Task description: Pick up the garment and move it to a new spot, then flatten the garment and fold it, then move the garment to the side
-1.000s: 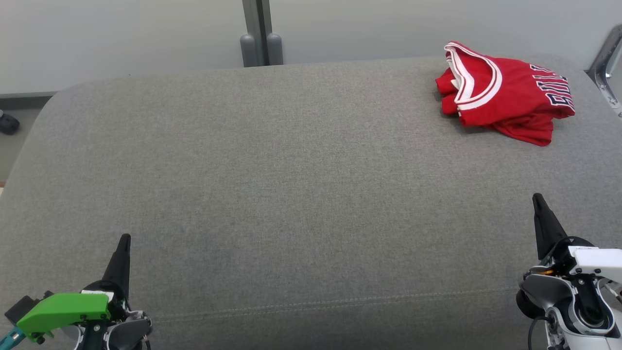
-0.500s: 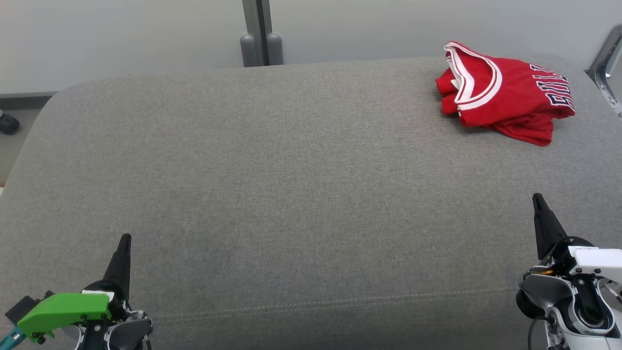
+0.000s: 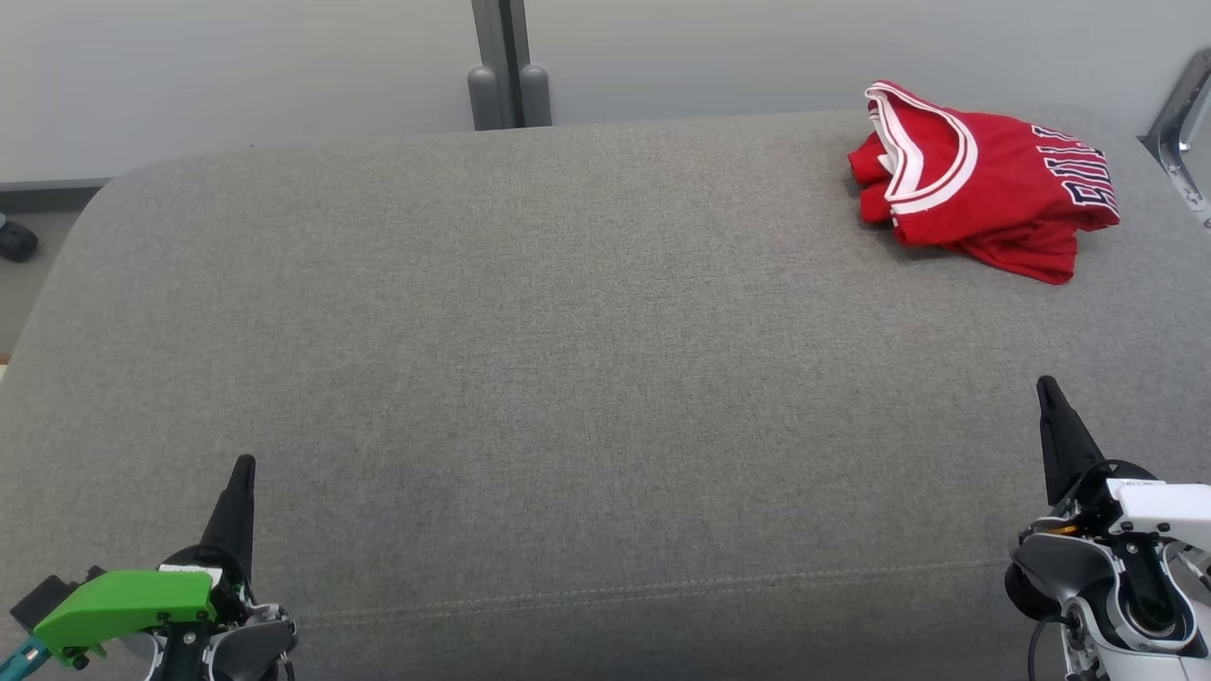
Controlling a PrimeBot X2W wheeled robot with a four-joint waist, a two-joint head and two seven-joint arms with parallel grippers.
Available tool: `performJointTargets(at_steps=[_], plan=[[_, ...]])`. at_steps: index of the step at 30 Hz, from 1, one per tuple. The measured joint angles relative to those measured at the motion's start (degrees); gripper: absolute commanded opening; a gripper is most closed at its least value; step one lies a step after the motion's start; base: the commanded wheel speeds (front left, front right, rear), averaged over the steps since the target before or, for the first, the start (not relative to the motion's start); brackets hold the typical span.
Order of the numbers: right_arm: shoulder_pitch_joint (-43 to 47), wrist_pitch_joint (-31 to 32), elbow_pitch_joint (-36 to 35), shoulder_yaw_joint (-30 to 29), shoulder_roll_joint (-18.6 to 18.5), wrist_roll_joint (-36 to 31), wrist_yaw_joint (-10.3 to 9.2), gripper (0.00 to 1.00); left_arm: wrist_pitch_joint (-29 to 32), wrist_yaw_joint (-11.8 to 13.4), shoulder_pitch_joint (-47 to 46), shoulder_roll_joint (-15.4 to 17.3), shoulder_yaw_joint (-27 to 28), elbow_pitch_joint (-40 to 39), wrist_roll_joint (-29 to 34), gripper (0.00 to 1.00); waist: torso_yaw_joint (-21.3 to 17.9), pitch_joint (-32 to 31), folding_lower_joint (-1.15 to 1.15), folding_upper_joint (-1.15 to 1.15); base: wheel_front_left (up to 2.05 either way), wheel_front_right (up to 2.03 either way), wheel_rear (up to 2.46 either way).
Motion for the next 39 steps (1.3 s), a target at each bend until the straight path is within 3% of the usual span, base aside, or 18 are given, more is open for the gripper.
performJointTargets(at_steps=[39], plan=[[0.00,0.01,-0.04,-0.07,0.04,0.00,0.00,0.00,0.00,0.00,0.00,-0.05,0.29,-0.03,0.00,0.00,0.00,0.00,0.00,0.00,0.00,0.00,0.00]])
